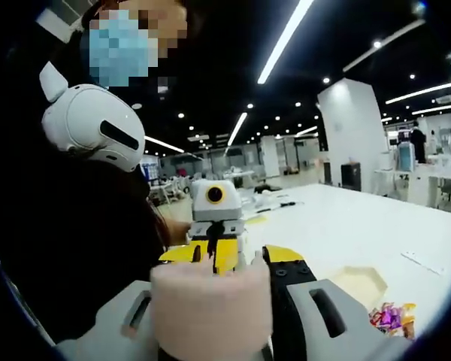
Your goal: Place the target food into the container with the food tongs after gripping and lifting it, then release it inside without dropping or visibly crushing the food.
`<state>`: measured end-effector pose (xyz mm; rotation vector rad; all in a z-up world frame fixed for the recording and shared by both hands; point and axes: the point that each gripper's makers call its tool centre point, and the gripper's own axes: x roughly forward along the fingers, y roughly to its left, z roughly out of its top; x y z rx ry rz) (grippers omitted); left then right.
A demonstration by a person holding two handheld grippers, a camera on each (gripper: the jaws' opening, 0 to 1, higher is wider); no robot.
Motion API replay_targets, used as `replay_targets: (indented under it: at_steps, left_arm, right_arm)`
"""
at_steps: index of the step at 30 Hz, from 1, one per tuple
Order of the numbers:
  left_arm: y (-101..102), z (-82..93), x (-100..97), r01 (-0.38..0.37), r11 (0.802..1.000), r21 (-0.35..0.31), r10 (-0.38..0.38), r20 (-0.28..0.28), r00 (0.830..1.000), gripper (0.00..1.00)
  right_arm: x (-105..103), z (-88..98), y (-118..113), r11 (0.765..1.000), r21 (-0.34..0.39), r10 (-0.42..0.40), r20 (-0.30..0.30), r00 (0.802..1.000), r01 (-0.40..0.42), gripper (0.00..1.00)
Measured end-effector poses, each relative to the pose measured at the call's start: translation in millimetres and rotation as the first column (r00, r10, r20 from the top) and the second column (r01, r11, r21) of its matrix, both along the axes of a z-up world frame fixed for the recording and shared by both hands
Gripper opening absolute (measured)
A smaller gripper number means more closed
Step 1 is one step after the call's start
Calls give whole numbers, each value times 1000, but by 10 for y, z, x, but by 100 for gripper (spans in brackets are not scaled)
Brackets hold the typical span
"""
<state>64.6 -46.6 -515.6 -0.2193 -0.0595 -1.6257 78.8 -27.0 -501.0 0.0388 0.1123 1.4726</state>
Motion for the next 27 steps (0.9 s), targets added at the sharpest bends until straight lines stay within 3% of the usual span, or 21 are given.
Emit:
replay_targets:
  at_steps: [6,27]
  left_arm:
    - [-5,6,10,0,1000,2,0,-3,1000,0]
    - [-14,10,69,0,997,75,-6,80,997,0]
  right_arm:
    - [22,-25,36,1000,-9,9,5,1000,-8,32]
    - [94,-51,49,1000,-11,19,10,1000,-18,28]
